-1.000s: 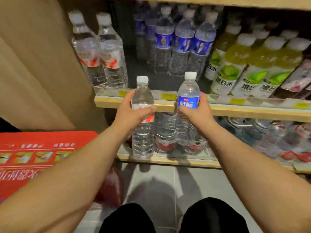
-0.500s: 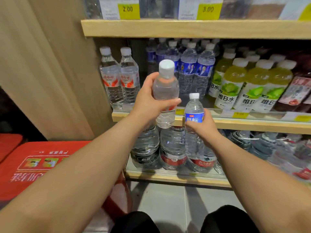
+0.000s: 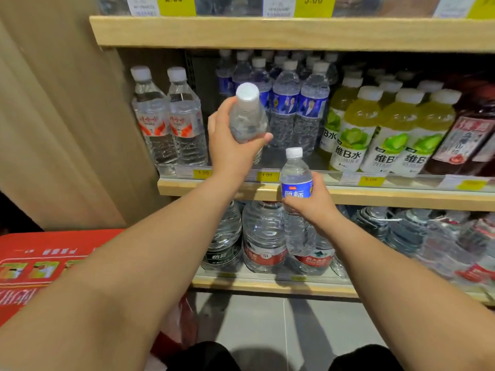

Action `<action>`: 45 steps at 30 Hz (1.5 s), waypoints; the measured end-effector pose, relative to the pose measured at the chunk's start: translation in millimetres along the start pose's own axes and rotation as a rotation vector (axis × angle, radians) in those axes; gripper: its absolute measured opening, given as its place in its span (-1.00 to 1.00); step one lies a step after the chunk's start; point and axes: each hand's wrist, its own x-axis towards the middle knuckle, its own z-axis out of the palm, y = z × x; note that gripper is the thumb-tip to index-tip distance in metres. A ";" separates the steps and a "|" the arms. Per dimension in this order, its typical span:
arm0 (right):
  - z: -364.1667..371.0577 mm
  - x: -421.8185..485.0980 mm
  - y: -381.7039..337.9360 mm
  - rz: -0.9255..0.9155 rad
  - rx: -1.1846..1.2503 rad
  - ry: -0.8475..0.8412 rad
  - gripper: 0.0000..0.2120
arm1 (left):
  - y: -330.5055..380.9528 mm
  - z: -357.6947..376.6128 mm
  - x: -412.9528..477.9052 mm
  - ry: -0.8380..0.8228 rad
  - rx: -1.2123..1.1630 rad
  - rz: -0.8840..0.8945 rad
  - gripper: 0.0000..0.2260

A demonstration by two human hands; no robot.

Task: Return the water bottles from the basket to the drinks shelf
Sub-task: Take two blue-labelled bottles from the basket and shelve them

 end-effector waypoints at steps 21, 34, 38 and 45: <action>-3.5 7.4 12.2 -0.035 -0.006 -0.036 -0.45 | -43.1 49.6 19.4 0.058 0.366 -0.156 -0.25; 1.2 4.9 12.2 -0.034 0.010 0.000 -0.42 | -61.6 23.7 2.1 0.107 0.455 -0.164 -0.14; 3.9 3.7 12.1 -0.010 0.015 0.011 -0.40 | -65.3 10.3 1.2 0.158 0.539 -0.144 -0.15; 5.0 4.3 14.0 -0.017 0.024 0.016 -0.41 | -67.2 6.1 3.5 0.186 0.557 -0.165 -0.17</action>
